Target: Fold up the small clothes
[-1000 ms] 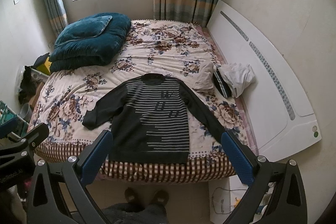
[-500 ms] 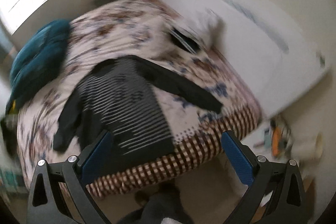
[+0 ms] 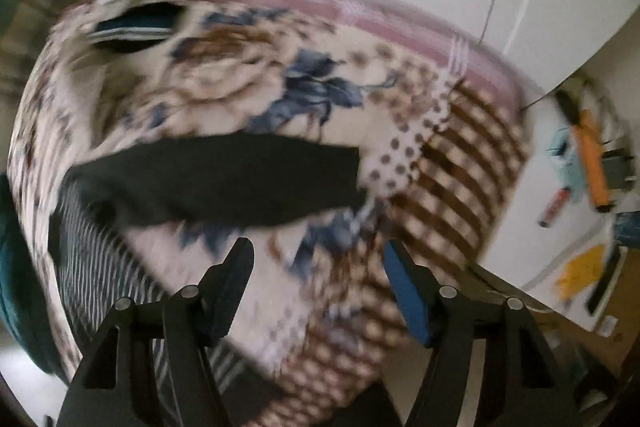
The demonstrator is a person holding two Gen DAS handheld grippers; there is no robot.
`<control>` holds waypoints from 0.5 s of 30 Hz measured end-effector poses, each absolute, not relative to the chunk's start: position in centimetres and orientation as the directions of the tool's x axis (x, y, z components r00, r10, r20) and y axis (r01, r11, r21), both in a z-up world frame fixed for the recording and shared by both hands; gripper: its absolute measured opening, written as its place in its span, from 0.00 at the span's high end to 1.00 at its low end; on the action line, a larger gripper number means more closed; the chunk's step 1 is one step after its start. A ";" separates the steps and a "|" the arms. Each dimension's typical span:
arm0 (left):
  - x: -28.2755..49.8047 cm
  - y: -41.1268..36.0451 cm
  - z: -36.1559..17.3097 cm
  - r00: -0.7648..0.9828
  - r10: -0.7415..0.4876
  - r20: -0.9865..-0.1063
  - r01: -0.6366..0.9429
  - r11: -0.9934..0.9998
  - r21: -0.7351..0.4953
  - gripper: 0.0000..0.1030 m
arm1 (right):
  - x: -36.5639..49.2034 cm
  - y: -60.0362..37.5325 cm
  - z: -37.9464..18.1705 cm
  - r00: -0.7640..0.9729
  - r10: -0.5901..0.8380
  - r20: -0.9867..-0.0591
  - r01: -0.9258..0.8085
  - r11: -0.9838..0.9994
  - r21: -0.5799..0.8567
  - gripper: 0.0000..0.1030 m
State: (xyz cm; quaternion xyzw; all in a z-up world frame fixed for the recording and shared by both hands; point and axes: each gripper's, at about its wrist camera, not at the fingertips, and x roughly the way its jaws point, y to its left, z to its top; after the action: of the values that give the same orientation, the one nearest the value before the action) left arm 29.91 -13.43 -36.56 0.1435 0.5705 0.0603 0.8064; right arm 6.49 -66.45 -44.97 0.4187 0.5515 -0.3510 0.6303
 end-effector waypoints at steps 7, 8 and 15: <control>32.7 -17.7 -45.7 0.250 0.235 -0.939 0.116 0.956 0.270 0.00 | 6.6 -70.6 -55.9 0.158 0.170 -0.973 0.942 0.271 0.200 0.62; 32.6 -18.4 -46.6 0.239 0.234 -0.942 0.136 0.953 0.271 0.00 | 6.5 -70.7 -56.1 0.174 0.162 -0.971 0.941 0.262 0.213 0.74; 32.9 -21.5 -49.8 0.223 0.202 -0.954 0.219 0.943 0.251 0.00 | 5.6 -74.6 -52.0 0.295 -0.014 -0.956 0.941 0.180 0.287 0.95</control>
State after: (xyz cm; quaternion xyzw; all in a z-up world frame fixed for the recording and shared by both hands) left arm 32.95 -21.46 -49.83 0.1689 0.6233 -0.0057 0.7635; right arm 5.57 -74.64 -52.01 0.5120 0.4526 -0.3845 0.6206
